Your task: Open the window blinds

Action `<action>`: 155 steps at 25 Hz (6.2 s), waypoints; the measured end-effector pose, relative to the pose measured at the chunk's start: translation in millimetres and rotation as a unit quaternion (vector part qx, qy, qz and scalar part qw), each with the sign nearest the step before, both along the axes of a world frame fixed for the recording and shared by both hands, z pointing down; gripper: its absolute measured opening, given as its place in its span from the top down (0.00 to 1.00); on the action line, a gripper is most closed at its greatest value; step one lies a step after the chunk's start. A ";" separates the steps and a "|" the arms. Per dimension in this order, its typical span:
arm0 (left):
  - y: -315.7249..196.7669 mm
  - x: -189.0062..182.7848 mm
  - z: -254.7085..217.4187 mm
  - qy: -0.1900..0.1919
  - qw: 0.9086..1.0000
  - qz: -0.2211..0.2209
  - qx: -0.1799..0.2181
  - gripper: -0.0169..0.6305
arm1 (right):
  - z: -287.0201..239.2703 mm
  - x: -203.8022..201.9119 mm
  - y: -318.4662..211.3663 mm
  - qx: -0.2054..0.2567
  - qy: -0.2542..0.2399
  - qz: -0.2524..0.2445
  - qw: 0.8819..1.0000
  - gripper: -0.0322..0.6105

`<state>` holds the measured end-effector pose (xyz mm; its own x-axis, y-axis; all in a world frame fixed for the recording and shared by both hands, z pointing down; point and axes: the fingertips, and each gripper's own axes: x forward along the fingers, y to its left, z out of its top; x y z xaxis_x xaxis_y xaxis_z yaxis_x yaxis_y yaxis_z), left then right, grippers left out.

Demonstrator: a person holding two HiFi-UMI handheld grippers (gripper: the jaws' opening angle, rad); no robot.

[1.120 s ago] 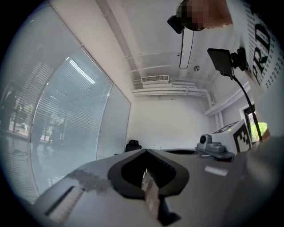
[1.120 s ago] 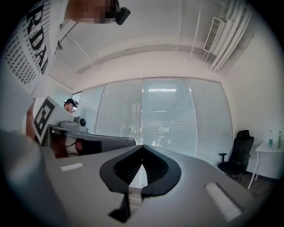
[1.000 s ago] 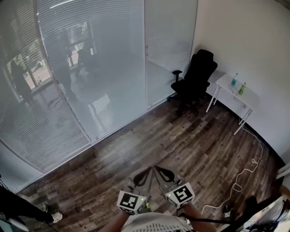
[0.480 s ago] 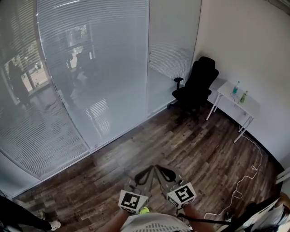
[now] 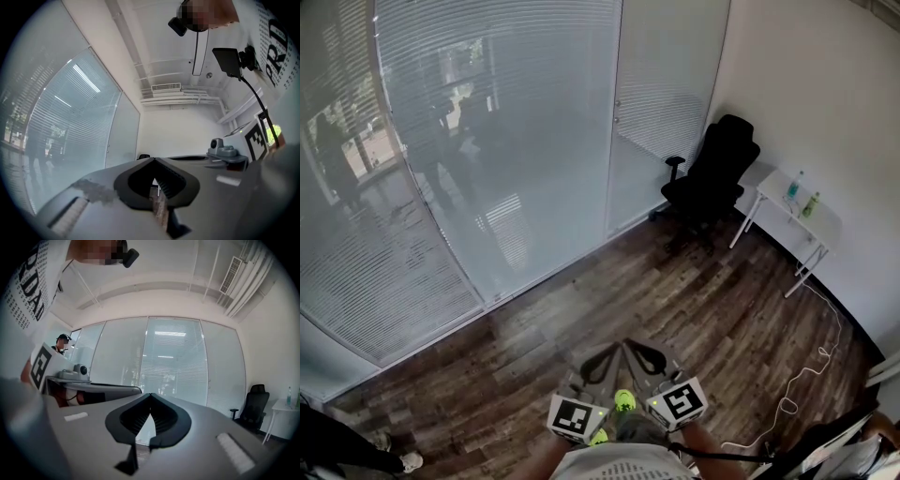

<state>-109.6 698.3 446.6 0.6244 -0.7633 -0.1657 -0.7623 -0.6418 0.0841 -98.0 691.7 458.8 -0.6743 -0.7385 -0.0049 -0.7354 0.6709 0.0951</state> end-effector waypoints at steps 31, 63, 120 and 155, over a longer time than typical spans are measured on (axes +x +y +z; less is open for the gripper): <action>-268.2 97.0 -15.7 -0.053 0.997 -0.064 0.012 0.96 | -10.2 94.3 -266.4 0.014 0.006 -0.052 0.999 0.94; -609.6 59.9 -9.0 -0.063 0.998 -0.014 -0.015 0.96 | -23.0 61.4 -601.1 -0.001 0.012 0.016 1.000 0.94; -1160.5 102.8 -37.8 -0.030 0.994 -0.103 0.003 0.96 | -37.6 101.5 -1155.9 0.035 0.005 -0.075 0.997 0.94; -1256.4 48.8 -15.1 -0.035 0.999 -0.026 -0.023 0.96 | -36.8 79.0 -1274.7 0.071 0.091 0.052 0.992 0.76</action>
